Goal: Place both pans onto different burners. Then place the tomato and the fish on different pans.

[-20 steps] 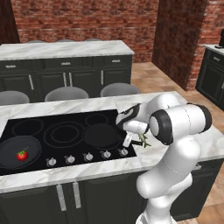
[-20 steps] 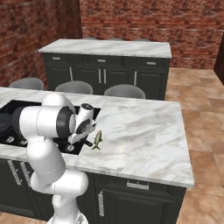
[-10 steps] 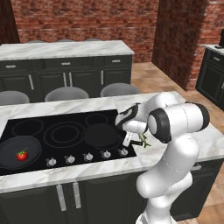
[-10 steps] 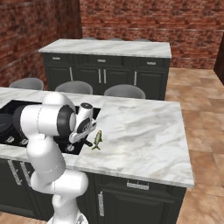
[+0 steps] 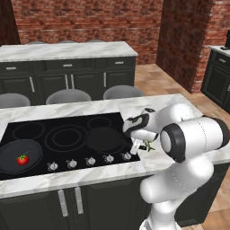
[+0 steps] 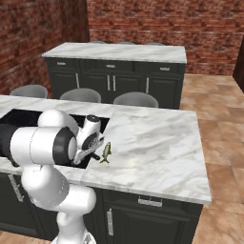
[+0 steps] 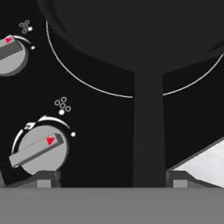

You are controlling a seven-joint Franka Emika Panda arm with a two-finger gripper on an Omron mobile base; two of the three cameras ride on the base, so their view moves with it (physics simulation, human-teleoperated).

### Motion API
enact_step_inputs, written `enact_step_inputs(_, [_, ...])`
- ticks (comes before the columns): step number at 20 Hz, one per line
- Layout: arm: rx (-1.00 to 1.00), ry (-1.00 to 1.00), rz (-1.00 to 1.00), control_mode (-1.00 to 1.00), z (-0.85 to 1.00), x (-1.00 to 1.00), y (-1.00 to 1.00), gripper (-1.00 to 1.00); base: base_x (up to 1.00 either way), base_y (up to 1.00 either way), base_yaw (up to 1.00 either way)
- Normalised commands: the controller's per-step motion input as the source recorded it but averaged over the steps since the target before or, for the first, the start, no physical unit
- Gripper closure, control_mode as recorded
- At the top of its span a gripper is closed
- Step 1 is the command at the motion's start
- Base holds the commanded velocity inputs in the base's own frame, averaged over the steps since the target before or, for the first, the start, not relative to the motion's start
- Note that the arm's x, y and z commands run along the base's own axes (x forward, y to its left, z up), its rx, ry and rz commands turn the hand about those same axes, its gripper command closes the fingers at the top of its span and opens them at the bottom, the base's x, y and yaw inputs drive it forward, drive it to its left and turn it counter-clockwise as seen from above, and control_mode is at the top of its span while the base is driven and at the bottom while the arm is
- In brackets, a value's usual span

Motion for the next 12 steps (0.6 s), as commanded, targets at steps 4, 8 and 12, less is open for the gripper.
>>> enact_step_inputs(4, [0.09,-0.02,0.00,-1.00,0.55,-0.02,0.00,-1.00,0.00,0.00,0.00])
enact_step_inputs(8, [0.08,0.00,0.00,-1.00,0.63,0.03,0.00,-1.00,0.00,0.00,0.00])
enact_step_inputs(12, [0.03,0.04,-0.05,-1.00,0.33,0.16,0.00,-1.00,0.00,0.00,0.00])
